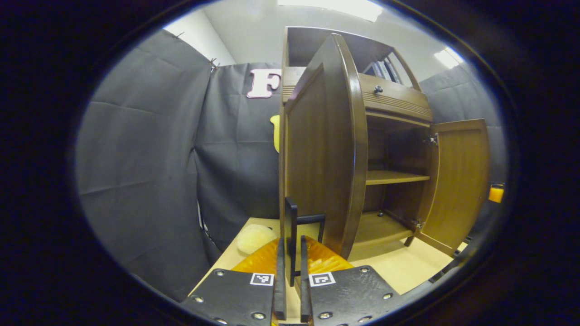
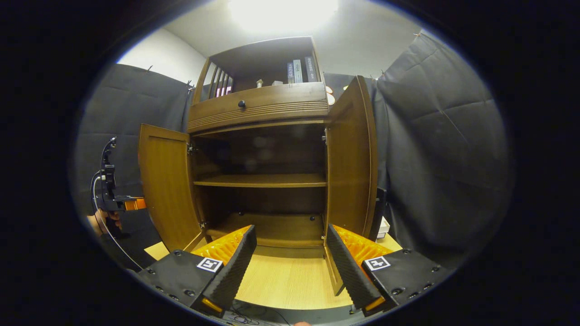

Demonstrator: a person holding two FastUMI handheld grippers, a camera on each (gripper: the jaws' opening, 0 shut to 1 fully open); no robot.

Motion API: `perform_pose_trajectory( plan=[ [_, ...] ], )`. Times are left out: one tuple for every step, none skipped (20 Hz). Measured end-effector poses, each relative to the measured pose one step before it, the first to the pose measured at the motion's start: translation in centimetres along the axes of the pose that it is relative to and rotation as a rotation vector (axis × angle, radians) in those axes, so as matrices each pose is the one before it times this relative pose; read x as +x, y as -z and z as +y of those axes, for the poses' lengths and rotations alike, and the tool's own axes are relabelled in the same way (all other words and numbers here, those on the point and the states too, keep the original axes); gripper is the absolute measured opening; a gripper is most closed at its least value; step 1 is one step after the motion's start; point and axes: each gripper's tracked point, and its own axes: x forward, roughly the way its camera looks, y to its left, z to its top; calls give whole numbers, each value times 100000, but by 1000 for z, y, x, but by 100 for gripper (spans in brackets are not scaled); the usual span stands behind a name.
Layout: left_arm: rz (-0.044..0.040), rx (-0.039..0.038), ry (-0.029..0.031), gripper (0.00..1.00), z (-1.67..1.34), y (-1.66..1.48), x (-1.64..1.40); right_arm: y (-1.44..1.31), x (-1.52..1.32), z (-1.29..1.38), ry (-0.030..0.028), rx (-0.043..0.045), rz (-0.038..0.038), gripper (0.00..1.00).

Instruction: Open the right door of the double-door shoe cabinet with the right hand, and open the left door with the left hand.

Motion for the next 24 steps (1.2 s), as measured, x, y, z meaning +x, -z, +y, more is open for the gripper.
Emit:
perform_pose_trajectory(
  plan=[
    [179,94,-7,15,669,192,-172,-57,72,386,445,513,-158,92],
    [-28,259,-32,15,559,46,-26,94,51,431,420,348,-73,92],
    [-156,120,-64,15,658,112,-97,-16,168,503,245,96,92,92],
    [-83,-27,-329,15,730,-48,69,110,151,459,256,-188,291,92],
    [-373,-144,-446,13,740,27,-230,-22,134,561,49,-375,146,92],
    [-221,-139,-740,13,924,-85,-98,-15,278,507,197,-395,-2,98],
    [-221,-259,-815,13,1099,122,-266,-62,181,643,-56,-244,-29,100],
    [-302,-484,-319,11,900,-57,-48,17,112,666,-257,-139,-146,98],
    [76,-695,805,13,576,76,-123,-68,160,648,-200,-205,-181,98],
    [26,-708,927,16,344,-59,64,12,208,635,-222,-364,-97,98],
    [90,-309,1240,16,136,155,-22,-22,198,569,6,-588,-9,98],
    [-109,135,676,16,128,-63,40,24,110,516,164,-595,5,98],
    [-343,193,262,16,118,69,-320,-100,114,395,286,-473,-191,98],
    [-534,68,-280,15,11,-97,-334,-119,40,348,66,-211,-563,98],
    [-680,-160,-436,15,117,-98,-616,-159,153,312,-245,-17,-291,98],
    [-446,-477,-1097,15,156,-195,-699,38,145,215,-521,120,119,98],
    [-758,-451,-702,15,232,-166,-888,-47,-10,169,-568,85,90,98],
    [-1085,-176,-712,15,-101,-460,-833,-193,-14,-6,-303,95,-471,95],
    [-849,194,-813,16,-27,-226,-866,-387,535,-366,-163,35,-863,98],
    [-1167,420,-1061,16,-292,-387,-763,18,-105,-202,-95,-228,-652,98],
    [-1536,-255,-845,16,-548,-371,-1270,-66,-107,-314,453,-453,-329,98],
    [-1219,-646,-589,16,-576,-328,-1309,10,-91,-404,416,-255,110,98],
    [-939,-668,122,16,-578,-397,-1136,-50,-147,-402,-10,281,-87,98],
    [-970,-135,635,16,-786,-662,-598,-182,-172,-506,273,423,-537,98]
  ],
)
